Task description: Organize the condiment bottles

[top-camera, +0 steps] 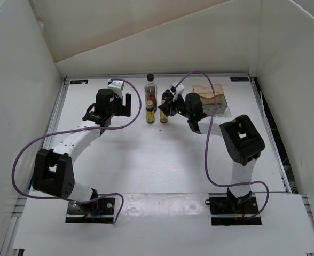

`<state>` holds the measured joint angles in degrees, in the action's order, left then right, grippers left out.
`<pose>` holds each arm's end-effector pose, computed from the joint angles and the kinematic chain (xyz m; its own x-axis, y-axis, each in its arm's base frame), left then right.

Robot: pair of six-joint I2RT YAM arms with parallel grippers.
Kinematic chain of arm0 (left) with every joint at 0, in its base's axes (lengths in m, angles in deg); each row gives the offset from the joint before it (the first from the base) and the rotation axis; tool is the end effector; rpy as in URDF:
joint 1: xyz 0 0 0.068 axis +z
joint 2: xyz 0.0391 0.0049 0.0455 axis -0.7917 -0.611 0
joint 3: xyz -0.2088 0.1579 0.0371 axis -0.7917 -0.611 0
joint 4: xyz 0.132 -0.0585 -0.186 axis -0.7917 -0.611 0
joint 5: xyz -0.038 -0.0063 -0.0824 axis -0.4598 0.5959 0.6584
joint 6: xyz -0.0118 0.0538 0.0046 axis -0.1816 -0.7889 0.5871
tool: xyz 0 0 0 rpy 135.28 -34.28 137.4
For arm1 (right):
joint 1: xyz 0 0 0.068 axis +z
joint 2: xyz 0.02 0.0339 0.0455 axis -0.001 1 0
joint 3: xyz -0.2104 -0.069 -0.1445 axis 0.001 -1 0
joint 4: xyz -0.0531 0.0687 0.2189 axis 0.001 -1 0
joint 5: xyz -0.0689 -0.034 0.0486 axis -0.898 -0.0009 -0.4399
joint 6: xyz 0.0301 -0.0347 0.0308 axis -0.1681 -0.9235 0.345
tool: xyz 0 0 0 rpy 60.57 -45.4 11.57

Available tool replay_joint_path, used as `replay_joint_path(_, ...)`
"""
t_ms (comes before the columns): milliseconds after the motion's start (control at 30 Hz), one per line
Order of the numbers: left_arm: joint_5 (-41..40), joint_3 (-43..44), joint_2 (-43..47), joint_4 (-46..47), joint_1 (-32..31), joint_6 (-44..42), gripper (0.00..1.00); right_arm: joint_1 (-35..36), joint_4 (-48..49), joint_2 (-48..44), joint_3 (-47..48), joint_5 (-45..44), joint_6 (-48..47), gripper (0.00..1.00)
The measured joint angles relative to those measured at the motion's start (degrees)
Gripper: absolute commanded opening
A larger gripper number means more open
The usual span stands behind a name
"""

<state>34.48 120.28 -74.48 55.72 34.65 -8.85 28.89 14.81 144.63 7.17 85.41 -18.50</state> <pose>0.2933 -0.0907 0.2730 -0.4775 0.1253 -0.8697 0.2293 0.9732 0.0143 0.3480 0.2057 0.2152 -0.1365 -0.0207 -0.9904 -0.7230 0.6855 0.0853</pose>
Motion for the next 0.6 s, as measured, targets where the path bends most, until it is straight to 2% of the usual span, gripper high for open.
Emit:
replay_joint_path(33, 0.0, 0.0, 0.0, 0.0, 0.0, 0.0, 1.00, 0.0, 0.1, 0.0, 0.0, 0.0, 0.0, 0.44)
replay_joint_path(200, 0.0, 0.0, 0.0, 0.0, 0.0, 0.0, 1.00, 0.0, 0.7, 0.0, -0.3, 0.4, 0.3, 0.00)
replay_joint_path(433, 0.0, 0.0, 0.0, 0.0, 0.0, 0.1, 1.00, 0.4, 0.5, -1.2, -1.8, 0.2, -1.2, 0.00)
replay_joint_path(600, 0.0, 0.0, 0.0, 0.1, 0.0, 0.2, 1.00, 1.2, -3.0, -4.1, -3.3, 0.1, -3.6, 0.00)
